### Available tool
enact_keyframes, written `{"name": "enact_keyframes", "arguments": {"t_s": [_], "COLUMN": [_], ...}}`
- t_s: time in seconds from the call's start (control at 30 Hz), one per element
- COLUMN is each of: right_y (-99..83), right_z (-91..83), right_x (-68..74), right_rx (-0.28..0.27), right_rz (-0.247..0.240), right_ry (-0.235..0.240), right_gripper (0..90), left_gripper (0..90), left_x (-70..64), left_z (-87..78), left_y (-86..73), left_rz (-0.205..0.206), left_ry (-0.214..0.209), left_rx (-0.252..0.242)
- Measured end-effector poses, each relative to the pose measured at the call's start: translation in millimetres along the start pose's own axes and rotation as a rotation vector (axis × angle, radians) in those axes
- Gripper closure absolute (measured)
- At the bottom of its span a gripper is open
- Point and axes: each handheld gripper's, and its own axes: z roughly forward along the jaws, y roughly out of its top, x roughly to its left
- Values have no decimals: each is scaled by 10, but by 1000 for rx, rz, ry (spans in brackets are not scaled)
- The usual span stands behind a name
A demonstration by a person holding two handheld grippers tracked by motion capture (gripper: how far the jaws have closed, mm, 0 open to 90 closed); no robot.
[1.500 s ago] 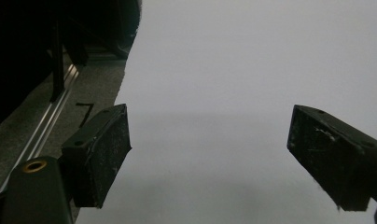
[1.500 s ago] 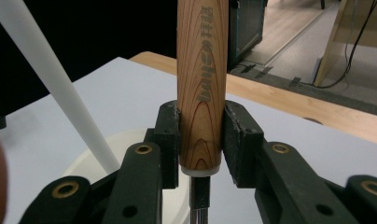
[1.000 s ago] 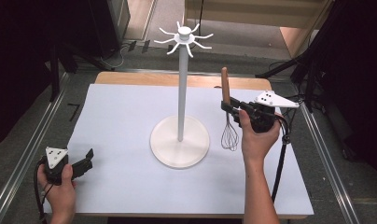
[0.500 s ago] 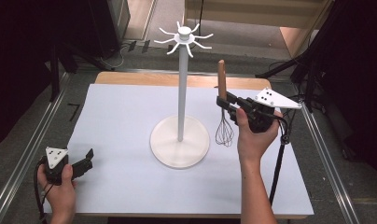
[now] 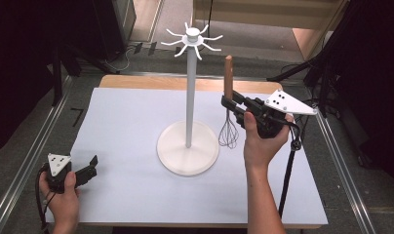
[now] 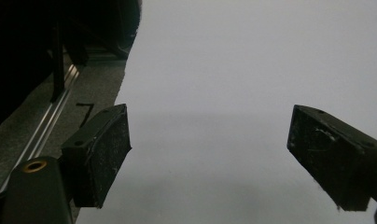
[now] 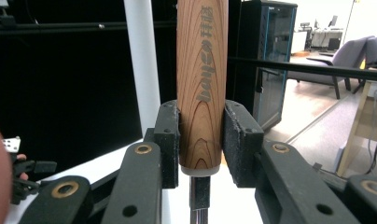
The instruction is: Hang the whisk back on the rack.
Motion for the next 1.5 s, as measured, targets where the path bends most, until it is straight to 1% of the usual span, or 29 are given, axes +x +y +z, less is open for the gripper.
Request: {"name": "enact_keyframes", "arguments": {"t_s": [0.2,0.27,0.4,0.63,0.87,1.17,1.3,1.5], "right_y": [43,54,117,187,262,301,310,304], "right_z": [16,17,22,10,3,35,47,76], "right_x": [67,73,106,159,190,222,228,243], "right_rx": [-25,-29,-57,-80,-94,-95,-102,-98], "right_rz": [-16,-17,-14,-24,-34,-45,-45,-45], "right_ry": [9,10,19,12,19,31,33,39], "right_gripper": [706,706,706,706,706,706,706,706], "left_gripper": [140,140,140,140,140,140,141,140], "left_x": [0,-2,0,1,4,4,5,6], "left_z": [0,1,1,0,1,2,0,1], "left_y": [0,0,0,0,1,0,1,0], "left_rz": [0,0,0,1,1,-2,-5,-5], "left_ry": [0,1,0,0,-1,-3,-3,-3], "left_rx": [0,0,0,1,1,0,2,1]}}
